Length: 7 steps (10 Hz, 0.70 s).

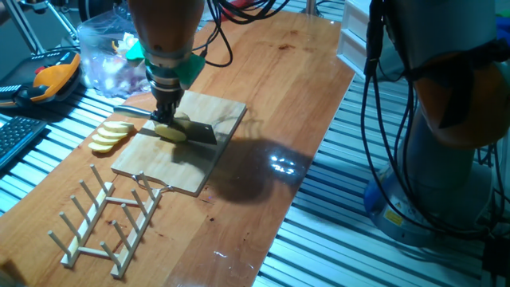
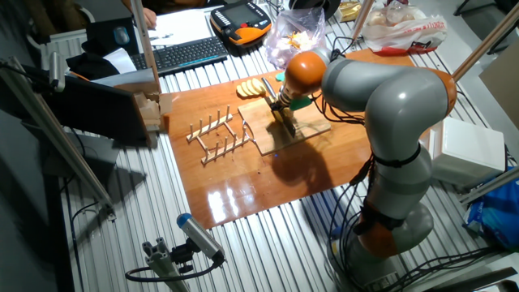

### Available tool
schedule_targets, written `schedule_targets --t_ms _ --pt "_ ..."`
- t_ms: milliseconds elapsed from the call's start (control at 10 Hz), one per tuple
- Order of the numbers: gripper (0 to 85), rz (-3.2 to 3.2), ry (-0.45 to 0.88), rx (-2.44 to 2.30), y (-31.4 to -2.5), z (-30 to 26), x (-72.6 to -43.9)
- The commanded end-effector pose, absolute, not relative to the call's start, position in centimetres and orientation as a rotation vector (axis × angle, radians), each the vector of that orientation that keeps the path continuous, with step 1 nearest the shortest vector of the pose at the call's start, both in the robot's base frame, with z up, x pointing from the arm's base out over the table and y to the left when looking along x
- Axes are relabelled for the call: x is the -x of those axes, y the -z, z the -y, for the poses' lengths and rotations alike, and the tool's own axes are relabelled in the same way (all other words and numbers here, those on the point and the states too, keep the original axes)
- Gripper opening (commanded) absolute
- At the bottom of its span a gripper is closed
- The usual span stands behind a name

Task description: Chop the potatoes

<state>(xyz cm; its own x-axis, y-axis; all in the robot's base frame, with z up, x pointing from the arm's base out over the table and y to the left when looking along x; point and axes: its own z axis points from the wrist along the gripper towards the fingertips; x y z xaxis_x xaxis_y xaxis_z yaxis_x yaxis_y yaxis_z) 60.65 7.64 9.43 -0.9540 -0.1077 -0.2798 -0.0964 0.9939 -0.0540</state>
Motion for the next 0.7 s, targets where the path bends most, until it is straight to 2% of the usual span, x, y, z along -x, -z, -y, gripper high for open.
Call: schedule_targets --t_ms 0,600 --pt "0.0 -2.85 0.053 0.148 -9.21 -7.67 -60.5" --pt "0.0 -2.81 0.045 0.111 -8.6 -8.47 -60.05"
